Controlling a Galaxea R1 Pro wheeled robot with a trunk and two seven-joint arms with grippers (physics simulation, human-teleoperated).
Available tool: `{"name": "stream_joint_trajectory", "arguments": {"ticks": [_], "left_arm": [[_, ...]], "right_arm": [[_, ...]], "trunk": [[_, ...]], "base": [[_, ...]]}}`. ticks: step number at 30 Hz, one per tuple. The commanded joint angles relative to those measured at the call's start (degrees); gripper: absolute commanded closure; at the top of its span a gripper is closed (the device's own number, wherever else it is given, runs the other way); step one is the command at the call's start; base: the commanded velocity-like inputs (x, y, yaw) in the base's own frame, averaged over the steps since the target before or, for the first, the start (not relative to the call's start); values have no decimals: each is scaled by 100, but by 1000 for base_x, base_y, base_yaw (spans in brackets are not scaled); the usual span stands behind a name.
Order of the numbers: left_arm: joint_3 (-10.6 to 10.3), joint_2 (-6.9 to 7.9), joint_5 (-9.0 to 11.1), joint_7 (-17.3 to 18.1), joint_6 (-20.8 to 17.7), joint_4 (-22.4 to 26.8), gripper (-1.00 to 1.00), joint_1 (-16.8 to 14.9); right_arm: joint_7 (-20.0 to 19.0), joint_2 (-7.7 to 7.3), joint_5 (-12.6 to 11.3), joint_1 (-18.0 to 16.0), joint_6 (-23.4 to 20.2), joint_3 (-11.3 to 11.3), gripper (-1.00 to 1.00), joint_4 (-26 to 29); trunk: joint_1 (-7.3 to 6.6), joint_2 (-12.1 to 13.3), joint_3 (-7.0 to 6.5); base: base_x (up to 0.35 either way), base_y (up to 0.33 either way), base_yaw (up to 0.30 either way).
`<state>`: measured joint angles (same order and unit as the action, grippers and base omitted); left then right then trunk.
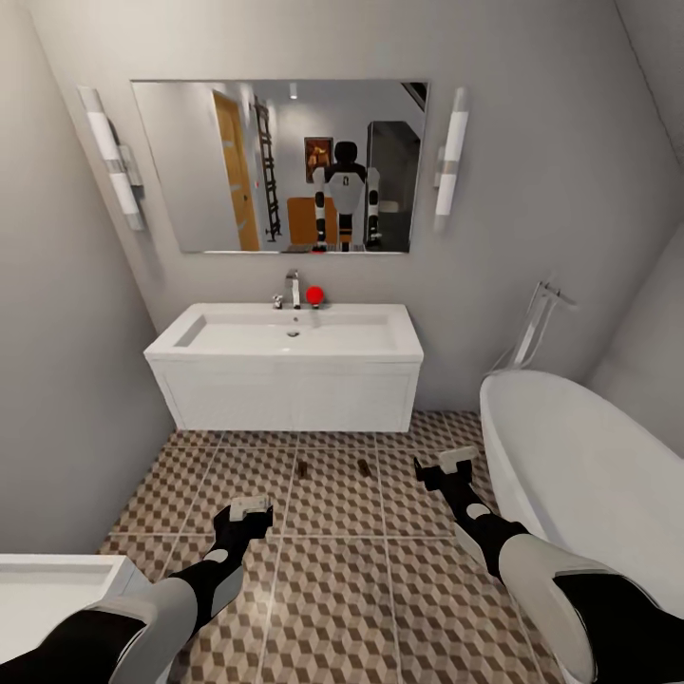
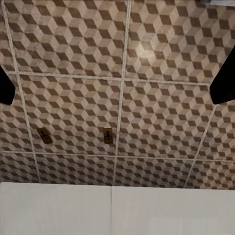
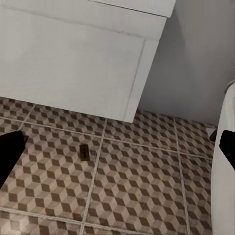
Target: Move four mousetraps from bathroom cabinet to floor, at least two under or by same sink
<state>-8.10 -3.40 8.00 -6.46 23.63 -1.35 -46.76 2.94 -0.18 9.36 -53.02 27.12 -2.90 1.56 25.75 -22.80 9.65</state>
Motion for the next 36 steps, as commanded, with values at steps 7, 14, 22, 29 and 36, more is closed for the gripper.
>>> {"name": "stream_joint_trajectory", "arguments": {"ticks": [7, 14, 22, 29, 36], "left_arm": [[-51, -3, 52, -14, 27, -21, -100, -8], [-51, -3, 52, -14, 27, -24, -100, -8], [-51, -3, 52, -14, 27, -29, -100, -8], [-51, -3, 52, -14, 27, -26, -100, -9], [-51, -3, 52, -11, 27, -25, -100, -8]], "right_arm": [[31, -2, 31, -6, 13, -26, -100, -7], [31, -7, 31, -6, 13, -26, -100, -7], [31, -2, 31, -6, 13, -26, -100, -7], [31, -6, 31, -6, 13, -26, -100, -7], [31, -5, 31, -6, 13, -26, -100, -7]], "trunk": [[4, -12, -40], [4, -12, -91], [4, -12, -149], [4, -12, -200], [4, -12, -252]], "base": [[0, 0, 0], [0, 0, 0], [0, 0, 0], [0, 0, 0], [0, 0, 0]]}}
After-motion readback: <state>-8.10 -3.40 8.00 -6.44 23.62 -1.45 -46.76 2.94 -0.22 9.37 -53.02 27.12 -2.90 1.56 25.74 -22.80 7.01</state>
